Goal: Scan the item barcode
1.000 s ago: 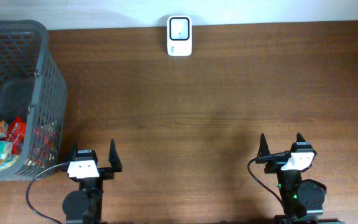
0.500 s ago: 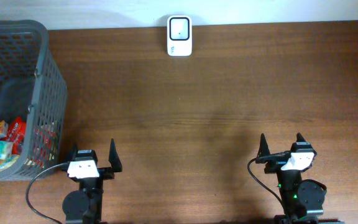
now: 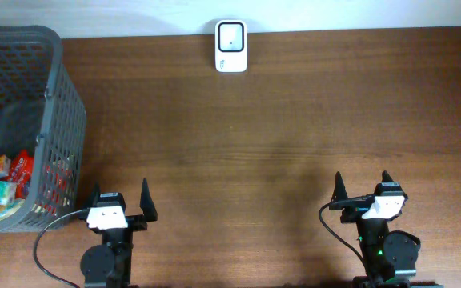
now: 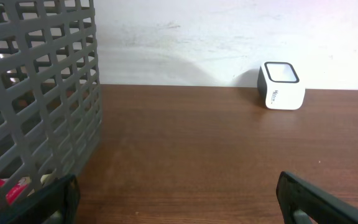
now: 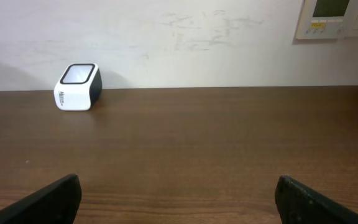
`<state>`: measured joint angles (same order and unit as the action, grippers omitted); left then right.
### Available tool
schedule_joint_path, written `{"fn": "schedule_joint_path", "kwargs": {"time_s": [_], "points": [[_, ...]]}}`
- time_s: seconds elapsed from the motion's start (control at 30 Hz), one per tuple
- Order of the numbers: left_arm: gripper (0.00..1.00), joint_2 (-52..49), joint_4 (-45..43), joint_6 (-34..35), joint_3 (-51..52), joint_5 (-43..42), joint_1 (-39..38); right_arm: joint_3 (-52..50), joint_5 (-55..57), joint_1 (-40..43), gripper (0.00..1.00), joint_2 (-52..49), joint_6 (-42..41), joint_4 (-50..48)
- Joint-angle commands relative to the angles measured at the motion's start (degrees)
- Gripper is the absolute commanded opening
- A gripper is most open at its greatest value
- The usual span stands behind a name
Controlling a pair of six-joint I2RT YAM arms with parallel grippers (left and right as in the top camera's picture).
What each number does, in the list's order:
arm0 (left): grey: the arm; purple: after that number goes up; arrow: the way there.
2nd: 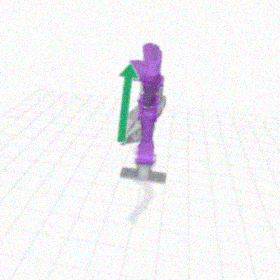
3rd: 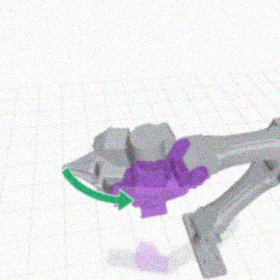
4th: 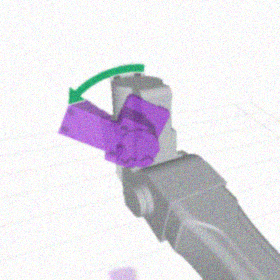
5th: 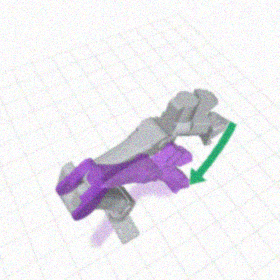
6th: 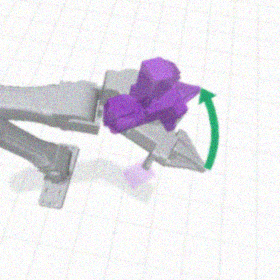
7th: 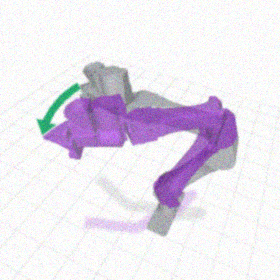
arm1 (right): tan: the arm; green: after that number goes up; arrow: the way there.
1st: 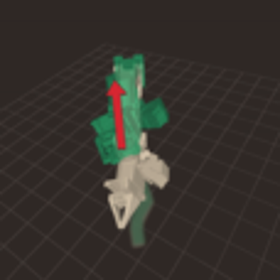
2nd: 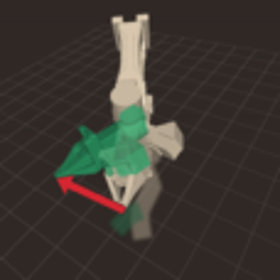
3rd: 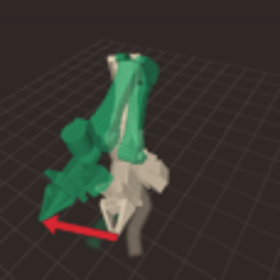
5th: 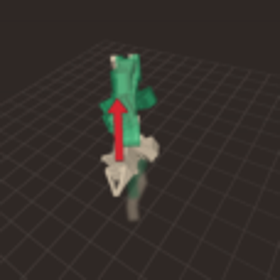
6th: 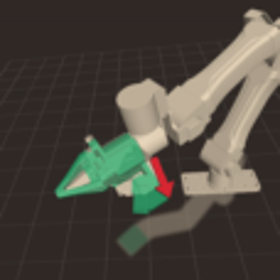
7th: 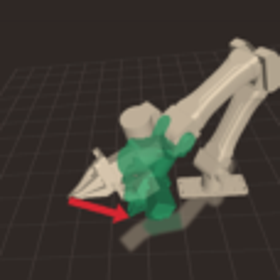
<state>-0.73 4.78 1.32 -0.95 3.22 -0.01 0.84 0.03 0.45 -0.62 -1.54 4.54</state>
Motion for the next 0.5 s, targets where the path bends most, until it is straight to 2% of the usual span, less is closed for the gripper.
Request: {"fn": "schedule_joint_path", "kwargs": {"time_s": [0.0, 0.37, 0.4, 0.47], "points": [[0.99, 0.37, -0.13, 0.15, 0.46, -0.63, 0.07, -0.52, 0.66, 0.33, 0.99, 0.42, -0.42, 0.13], [0.99, 0.37, -1.18, 0.44, 0.46, 0.87, 0.09, -0.52, 0.66, 0.33, 0.99, 0.42, -0.42, 0.13], [0.99, 0.39, -2.47, 0.59, 0.42, -1.97, 0.07, -0.52, 0.66, 0.33, 0.98, 0.42, -0.42, 0.13], [0.99, 0.39, -13.49, 0.55, 0.42, -13.75, 0.09, -0.52, 0.66, 0.33, 0.98, 0.42, -0.42, 0.13]]}}
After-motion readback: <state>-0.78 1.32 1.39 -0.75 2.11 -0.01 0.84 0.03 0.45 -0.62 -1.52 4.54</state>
